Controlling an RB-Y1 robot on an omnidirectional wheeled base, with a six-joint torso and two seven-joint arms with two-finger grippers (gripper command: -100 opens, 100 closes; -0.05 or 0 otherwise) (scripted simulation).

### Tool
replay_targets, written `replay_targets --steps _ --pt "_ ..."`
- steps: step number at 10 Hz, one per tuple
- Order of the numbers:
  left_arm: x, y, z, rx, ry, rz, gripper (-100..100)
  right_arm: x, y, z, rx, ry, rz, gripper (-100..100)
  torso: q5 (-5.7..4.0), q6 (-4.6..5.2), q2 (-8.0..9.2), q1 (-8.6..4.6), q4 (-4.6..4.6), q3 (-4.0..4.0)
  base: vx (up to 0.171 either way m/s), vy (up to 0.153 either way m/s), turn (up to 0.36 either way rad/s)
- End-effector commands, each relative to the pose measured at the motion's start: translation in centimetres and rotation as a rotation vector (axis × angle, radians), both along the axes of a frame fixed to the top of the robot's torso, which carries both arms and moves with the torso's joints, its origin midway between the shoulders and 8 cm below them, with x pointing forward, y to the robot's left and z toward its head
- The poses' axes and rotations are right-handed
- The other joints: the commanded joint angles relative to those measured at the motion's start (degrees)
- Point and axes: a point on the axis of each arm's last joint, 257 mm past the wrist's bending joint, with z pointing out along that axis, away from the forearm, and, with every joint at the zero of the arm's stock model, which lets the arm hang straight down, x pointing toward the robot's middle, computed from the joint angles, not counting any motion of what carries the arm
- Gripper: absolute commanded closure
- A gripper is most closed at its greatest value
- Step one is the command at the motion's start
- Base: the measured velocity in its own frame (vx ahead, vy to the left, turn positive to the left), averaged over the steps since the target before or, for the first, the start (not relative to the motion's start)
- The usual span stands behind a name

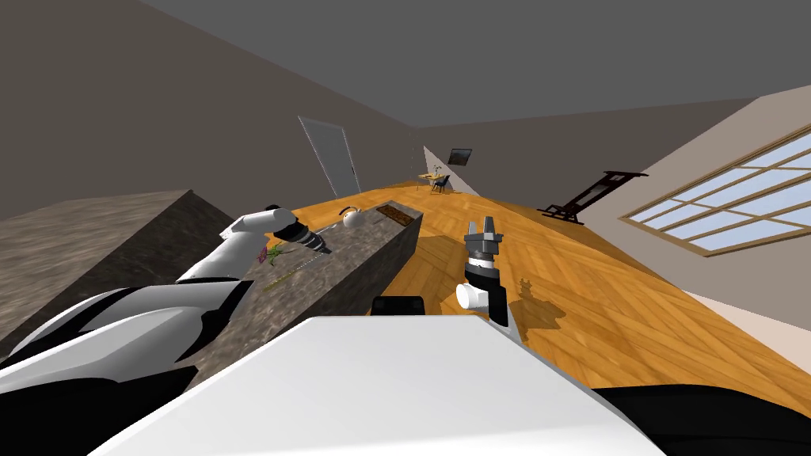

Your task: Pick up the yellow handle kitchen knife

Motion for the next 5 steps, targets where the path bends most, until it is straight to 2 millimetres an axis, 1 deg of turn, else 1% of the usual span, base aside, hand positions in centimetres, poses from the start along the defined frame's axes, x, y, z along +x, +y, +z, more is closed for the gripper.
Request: replay_targets --steps 1,2,3,5 --pt "-0.9 0.8 -1.0 0.005 0.031 0.013 -100 0.0 0.0 0.0 0.0 0.0 0.0 0 0.0 0.0 0.0 0.0 0.0 0.0 -0.157 0.122 -0.085" --pt "-1.3 1.2 -1.4 0.006 0.044 0.019 -100 0.0 0.0 0.0 0.0 0.0 0.0 0 0.07 -0.04 0.3 0.3 0.07 0.18 -0.141 0.137 -0.053" --pt "-2.1 1.9 -2.2 0.009 0.071 0.034 -100 0.0 0.0 0.0 0.0 0.0 0.0 0 0.11 -0.05 0.35 0.41 0.1 0.22 -0.096 0.117 -0.045" --pt "-3.0 2.7 -3.0 0.012 0.097 0.049 -100 0.0 0.0 0.0 0.0 0.0 0.0 0 0.07 -0.03 0.14 0.22 0.05 0.1 -0.067 0.06 -0.04"
